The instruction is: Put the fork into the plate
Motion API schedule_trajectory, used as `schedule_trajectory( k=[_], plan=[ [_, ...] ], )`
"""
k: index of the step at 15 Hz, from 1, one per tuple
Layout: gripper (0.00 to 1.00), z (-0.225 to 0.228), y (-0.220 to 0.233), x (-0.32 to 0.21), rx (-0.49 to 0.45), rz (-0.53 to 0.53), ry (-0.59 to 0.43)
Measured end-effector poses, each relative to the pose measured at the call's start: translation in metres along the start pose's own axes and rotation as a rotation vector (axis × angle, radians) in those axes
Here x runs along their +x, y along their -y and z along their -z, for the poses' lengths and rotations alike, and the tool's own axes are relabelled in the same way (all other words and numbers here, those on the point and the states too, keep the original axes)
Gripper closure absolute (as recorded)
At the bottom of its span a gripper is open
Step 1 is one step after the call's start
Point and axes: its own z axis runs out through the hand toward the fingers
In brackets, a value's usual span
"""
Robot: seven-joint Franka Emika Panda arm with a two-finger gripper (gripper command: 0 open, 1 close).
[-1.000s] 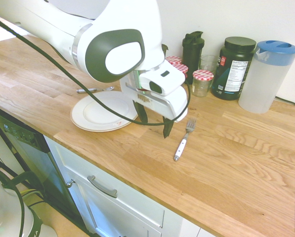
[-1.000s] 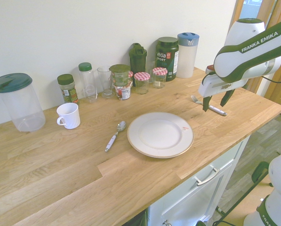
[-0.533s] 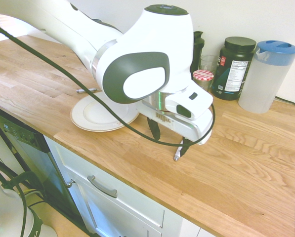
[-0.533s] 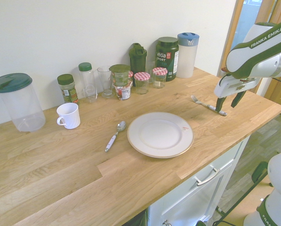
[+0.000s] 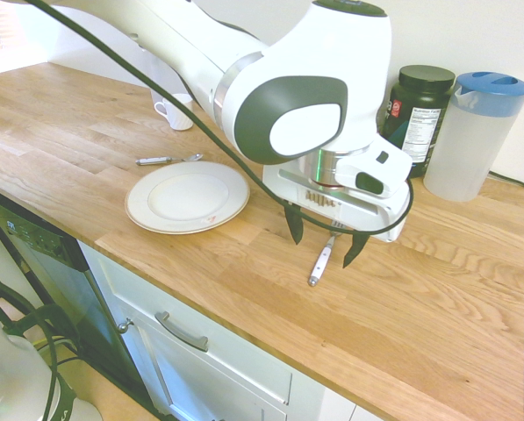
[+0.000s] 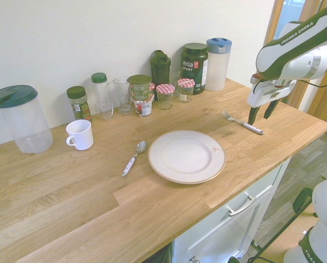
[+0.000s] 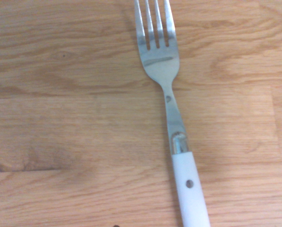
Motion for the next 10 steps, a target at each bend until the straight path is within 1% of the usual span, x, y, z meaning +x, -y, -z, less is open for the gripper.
schedule_trajectory(
  k=[3, 4, 10],
  plan=[
    [0.0, -0.015, 0.006, 0.002, -0.012, 0.01, 0.024],
    [1.0, -0.018, 0.006, 0.003, -0.015, 0.01, 0.027],
    [1.0, -0.029, 0.011, 0.014, -0.017, 0.028, 0.04]
  ],
)
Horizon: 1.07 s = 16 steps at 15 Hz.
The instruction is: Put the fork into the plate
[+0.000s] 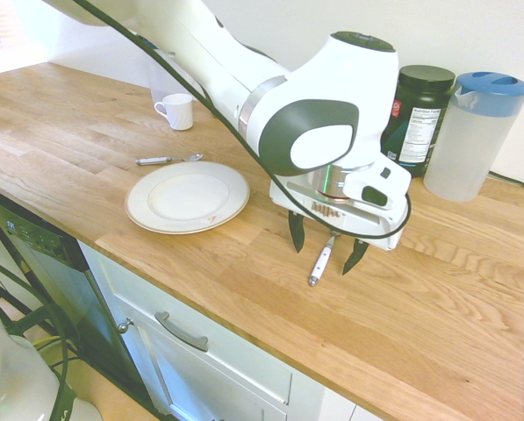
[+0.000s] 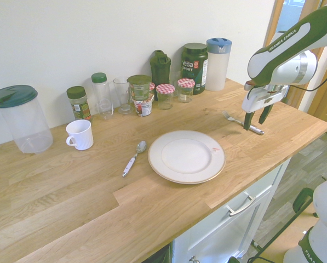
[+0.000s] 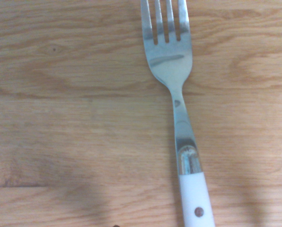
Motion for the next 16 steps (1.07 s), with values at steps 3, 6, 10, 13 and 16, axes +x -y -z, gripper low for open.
schedule_trajectory(
  k=[3, 6, 10, 13, 16],
  plan=[
    [1.0, -0.002, 0.003, 0.002, -0.002, 0.006, 0.002],
    [1.0, -0.003, 0.003, 0.002, -0.003, 0.009, 0.003],
    [1.0, -0.006, 0.004, 0.002, -0.005, 0.013, 0.007],
    [1.0, -0.011, 0.005, 0.004, -0.007, 0.012, 0.013],
    [1.0, -0.012, 0.006, 0.009, -0.002, 0.013, 0.011]
  ],
)
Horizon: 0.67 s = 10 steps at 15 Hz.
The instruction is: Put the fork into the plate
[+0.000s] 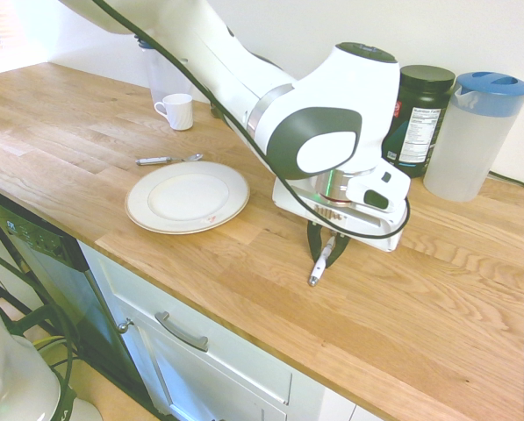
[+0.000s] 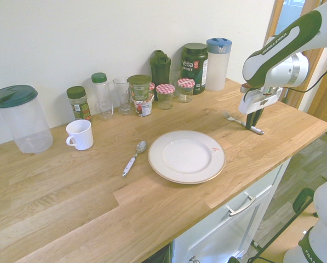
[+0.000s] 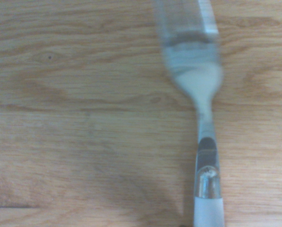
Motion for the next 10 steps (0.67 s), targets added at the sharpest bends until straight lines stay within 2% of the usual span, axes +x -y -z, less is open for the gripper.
schedule_trajectory(
  k=[10],
  plan=[
    [1.0, 0.014, 0.003, -0.001, 0.014, 0.009, -0.027]
  ],
)
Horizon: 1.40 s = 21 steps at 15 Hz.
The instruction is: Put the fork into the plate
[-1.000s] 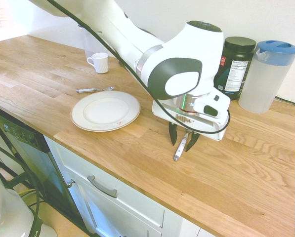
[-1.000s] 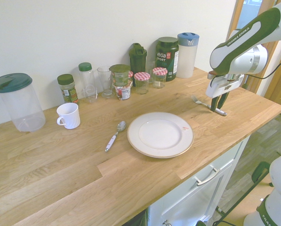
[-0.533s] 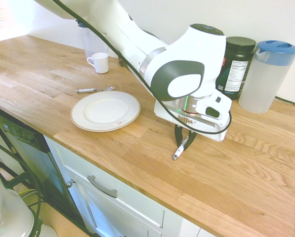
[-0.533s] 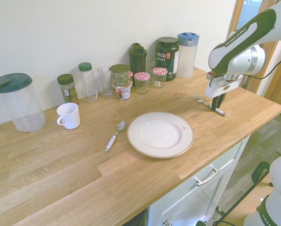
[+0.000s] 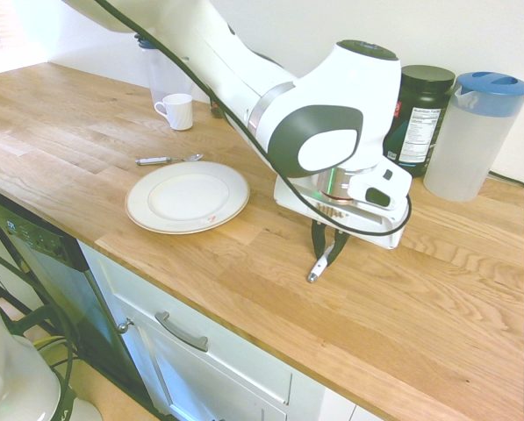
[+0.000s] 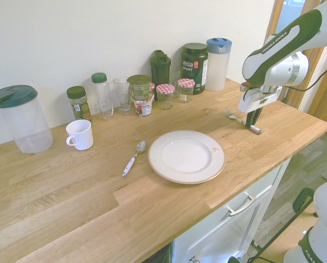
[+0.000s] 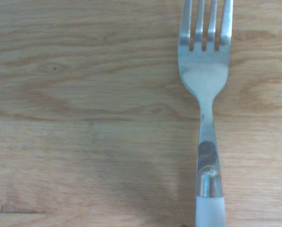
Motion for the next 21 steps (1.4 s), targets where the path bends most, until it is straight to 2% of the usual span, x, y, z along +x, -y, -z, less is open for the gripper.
schedule_trajectory(
  k=[4, 10, 17, 21],
  plan=[
    [1.0, 0.03, 0.005, -0.022, 0.017, 0.032, -0.044],
    [1.0, 0.071, 0.071, -0.099, -0.025, 0.107, -0.123],
    [1.0, 0.071, 0.147, -0.167, -0.095, 0.189, -0.19],
    [1.0, 0.064, 0.181, -0.209, -0.133, 0.276, -0.211]
  ],
)
